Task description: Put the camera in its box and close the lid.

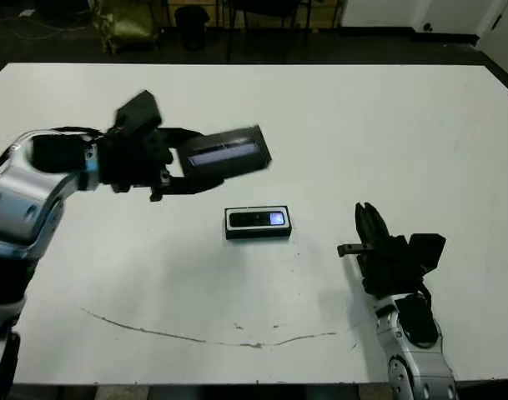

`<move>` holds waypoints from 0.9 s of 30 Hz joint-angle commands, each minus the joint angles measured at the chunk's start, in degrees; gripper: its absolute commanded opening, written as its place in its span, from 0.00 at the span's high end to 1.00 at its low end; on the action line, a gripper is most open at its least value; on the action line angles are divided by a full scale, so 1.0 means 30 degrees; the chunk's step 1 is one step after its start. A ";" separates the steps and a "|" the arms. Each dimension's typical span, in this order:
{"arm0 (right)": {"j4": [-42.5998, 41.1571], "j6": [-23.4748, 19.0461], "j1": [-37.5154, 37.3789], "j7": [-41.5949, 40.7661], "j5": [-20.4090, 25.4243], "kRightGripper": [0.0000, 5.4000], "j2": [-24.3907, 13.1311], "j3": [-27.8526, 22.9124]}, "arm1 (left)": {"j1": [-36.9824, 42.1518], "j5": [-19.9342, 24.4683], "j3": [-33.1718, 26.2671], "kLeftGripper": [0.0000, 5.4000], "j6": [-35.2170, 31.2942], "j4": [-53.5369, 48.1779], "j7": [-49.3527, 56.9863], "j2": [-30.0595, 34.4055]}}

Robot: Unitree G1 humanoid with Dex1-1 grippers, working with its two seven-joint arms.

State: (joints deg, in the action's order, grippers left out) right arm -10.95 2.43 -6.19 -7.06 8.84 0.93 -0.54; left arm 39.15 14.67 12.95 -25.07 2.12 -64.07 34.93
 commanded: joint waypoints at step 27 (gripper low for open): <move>0.0325 0.0990 -0.0391 -0.0018 -0.0404 1.00 0.0039 0.0539 | 0.1753 -0.2160 0.2441 0.51 0.2400 0.6103 -0.2854 -0.2903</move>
State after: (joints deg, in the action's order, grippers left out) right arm -11.24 4.95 -7.14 -6.96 7.93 1.34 1.28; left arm 43.68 9.33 19.40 -18.56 19.04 -72.08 26.45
